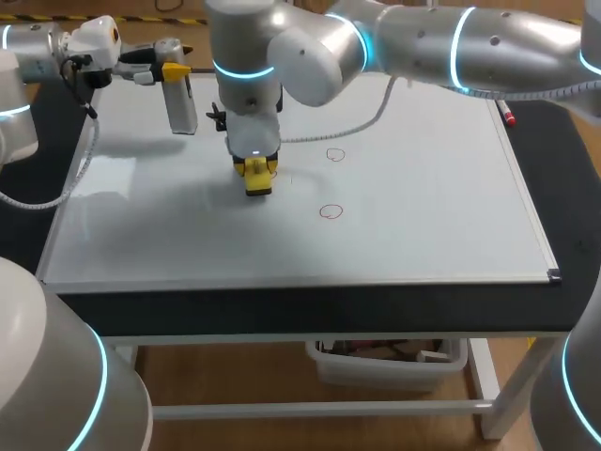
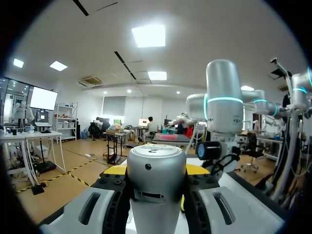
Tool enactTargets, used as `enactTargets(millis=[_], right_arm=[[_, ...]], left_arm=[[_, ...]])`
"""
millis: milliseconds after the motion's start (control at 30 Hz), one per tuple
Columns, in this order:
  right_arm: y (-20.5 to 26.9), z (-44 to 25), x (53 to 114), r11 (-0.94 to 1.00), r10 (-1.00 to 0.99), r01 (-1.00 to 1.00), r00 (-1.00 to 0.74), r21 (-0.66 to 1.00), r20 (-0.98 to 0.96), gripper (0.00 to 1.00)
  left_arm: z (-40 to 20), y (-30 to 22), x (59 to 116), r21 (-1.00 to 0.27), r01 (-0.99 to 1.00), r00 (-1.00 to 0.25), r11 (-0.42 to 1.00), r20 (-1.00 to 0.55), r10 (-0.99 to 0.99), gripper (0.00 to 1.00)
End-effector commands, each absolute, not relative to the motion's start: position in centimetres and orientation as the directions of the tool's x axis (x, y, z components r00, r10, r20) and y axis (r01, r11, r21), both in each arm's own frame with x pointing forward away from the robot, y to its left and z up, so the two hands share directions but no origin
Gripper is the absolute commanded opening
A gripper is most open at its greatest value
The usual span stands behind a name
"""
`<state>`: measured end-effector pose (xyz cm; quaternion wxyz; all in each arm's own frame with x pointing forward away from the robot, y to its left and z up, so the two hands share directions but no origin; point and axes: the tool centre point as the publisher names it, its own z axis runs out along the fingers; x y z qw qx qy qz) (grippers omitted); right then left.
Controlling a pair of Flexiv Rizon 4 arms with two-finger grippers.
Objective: Pick up the inspection probe, press it on each red-marked spot on the whiteboard one by one, put down the probe, pick up the eraser, and wipe off all the red marks.
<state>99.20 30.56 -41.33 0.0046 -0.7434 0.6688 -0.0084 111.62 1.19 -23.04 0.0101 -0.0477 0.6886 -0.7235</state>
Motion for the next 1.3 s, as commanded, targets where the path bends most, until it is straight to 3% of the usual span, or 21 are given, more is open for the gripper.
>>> enactTargets(millis=[33, 1300], right_arm=[[30.9, -41.6, 99.6, -0.109, -0.994, -0.994, 0.109, -0.016, 0.015, 0.00], [26.6, -42.8, 98.3, -0.034, -0.999, -0.999, 0.034, -0.013, 0.042, 0.00]], left_arm=[[-22.9, 1.2, 111.6, -0.997, -0.051, -0.995, -0.051, 0.055, -0.081, 0.00], [-22.9, 1.2, 111.6, -0.997, -0.051, -0.995, -0.051, 0.055, -0.081, 0.00]])
